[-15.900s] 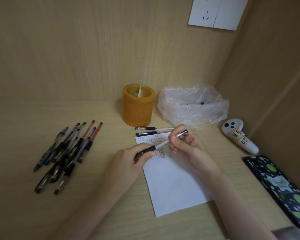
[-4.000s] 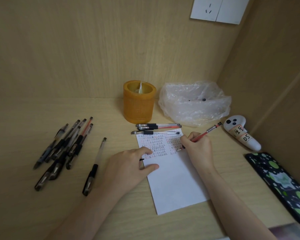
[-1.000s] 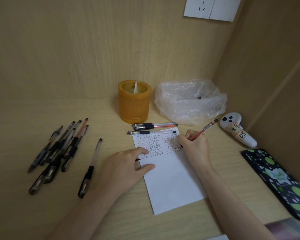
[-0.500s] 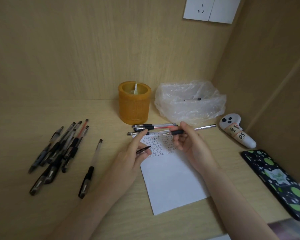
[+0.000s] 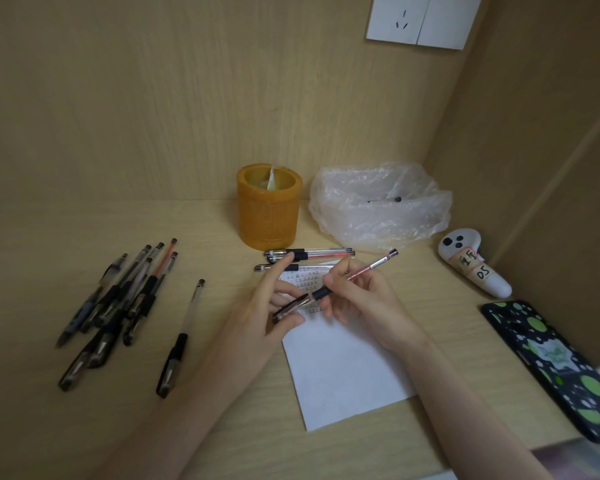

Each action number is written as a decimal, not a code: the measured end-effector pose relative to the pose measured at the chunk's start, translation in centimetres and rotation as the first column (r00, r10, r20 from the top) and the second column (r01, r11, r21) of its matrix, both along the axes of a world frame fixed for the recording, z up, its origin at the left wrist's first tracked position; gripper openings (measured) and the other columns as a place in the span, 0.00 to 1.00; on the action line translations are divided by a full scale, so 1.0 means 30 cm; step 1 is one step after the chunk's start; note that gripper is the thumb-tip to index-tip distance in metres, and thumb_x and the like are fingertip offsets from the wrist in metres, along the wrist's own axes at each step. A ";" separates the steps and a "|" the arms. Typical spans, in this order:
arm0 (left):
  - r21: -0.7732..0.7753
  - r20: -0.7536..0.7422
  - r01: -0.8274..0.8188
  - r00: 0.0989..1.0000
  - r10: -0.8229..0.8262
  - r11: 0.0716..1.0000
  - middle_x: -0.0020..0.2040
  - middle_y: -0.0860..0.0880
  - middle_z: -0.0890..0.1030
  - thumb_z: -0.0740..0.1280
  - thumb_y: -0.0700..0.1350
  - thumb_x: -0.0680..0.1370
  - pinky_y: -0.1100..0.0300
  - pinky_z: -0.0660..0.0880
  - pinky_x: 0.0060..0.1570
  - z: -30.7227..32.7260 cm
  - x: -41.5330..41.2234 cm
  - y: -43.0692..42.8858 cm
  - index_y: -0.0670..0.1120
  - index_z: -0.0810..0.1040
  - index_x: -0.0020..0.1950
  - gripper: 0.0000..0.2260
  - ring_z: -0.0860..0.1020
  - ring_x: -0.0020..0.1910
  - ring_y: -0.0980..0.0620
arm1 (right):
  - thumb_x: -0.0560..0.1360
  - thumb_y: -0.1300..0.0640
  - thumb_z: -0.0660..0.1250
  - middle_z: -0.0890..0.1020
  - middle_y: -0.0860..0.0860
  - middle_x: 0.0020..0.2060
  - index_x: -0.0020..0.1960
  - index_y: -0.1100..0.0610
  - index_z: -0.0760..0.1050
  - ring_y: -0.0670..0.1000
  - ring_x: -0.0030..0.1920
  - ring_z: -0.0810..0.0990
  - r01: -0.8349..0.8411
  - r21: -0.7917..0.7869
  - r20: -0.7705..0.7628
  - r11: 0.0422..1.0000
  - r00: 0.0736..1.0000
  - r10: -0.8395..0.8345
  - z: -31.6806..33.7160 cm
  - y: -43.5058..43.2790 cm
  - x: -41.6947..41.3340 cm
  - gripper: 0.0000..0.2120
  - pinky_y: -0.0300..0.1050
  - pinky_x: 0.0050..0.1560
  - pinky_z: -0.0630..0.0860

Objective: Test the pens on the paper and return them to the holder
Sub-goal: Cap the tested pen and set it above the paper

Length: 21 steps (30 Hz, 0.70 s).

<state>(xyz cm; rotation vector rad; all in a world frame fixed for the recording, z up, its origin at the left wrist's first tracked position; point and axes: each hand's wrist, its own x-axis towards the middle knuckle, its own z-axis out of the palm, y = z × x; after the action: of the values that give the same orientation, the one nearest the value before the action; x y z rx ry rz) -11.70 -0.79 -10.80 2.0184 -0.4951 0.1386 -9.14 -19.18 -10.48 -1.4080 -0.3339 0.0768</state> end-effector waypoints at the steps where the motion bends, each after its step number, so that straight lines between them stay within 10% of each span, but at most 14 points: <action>1: -0.003 -0.001 0.009 1.000 -0.009 1.000 0.52 0.61 0.76 0.69 0.42 0.74 0.76 0.67 0.50 0.000 0.001 -0.002 0.70 0.52 0.65 0.34 0.74 0.50 0.65 | 0.75 0.62 0.66 0.80 0.58 0.28 0.40 0.60 0.71 0.52 0.26 0.76 -0.011 -0.020 0.006 1.000 1.000 0.011 0.002 0.003 -0.003 0.07 0.38 0.25 0.70; 8: 0.020 0.051 -0.153 0.987 0.152 0.988 0.40 0.59 0.81 0.72 0.46 0.71 0.72 0.73 0.44 0.004 -0.004 0.016 0.50 0.80 0.48 0.07 0.79 0.41 0.64 | 0.71 0.64 0.71 0.78 0.54 0.26 0.39 0.60 0.77 0.49 0.23 0.73 -0.038 -0.009 0.028 0.999 0.999 0.038 0.001 0.002 -0.001 0.04 0.38 0.24 0.69; 21: 0.038 0.134 -0.188 0.974 0.181 0.981 0.29 0.57 0.76 0.69 0.47 0.72 0.73 0.69 0.34 0.018 -0.029 0.017 0.46 0.81 0.42 0.05 0.76 0.30 0.56 | 0.68 0.68 0.69 0.78 0.52 0.24 0.37 0.58 0.77 0.46 0.23 0.73 -0.045 0.061 -0.016 0.997 0.999 0.046 -0.002 0.017 0.001 0.06 0.35 0.24 0.68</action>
<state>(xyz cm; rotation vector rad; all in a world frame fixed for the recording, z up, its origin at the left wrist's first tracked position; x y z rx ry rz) -12.58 -0.27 -10.26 2.1121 -0.3945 0.3773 -9.11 -18.66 -10.53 -1.3392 -0.3513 0.1157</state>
